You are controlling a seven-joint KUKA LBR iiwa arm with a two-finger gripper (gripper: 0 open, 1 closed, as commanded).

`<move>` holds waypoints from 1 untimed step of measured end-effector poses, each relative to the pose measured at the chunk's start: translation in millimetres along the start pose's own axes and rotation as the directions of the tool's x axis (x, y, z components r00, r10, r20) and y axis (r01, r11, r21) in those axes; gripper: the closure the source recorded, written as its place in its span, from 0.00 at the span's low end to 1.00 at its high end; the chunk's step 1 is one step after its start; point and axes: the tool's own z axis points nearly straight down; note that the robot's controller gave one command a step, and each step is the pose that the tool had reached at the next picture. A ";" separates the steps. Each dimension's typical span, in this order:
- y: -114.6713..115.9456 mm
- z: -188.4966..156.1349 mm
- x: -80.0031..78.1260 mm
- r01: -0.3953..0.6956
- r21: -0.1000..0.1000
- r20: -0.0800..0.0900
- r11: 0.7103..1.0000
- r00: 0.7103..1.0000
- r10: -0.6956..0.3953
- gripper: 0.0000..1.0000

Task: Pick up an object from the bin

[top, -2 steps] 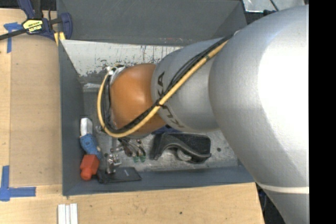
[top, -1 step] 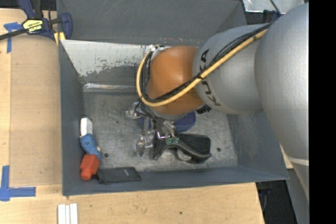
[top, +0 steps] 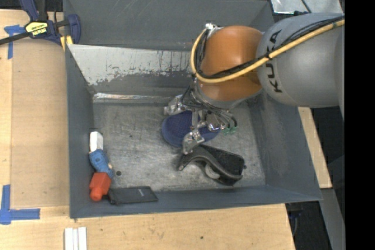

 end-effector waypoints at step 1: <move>-36.6 45.2 -23.5 0.110 -0.006 0.000 0.994 0.994 -0.110 0.00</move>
Offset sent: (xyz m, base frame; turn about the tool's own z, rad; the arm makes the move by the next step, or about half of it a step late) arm 0.0308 -0.0293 -0.0491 -0.1137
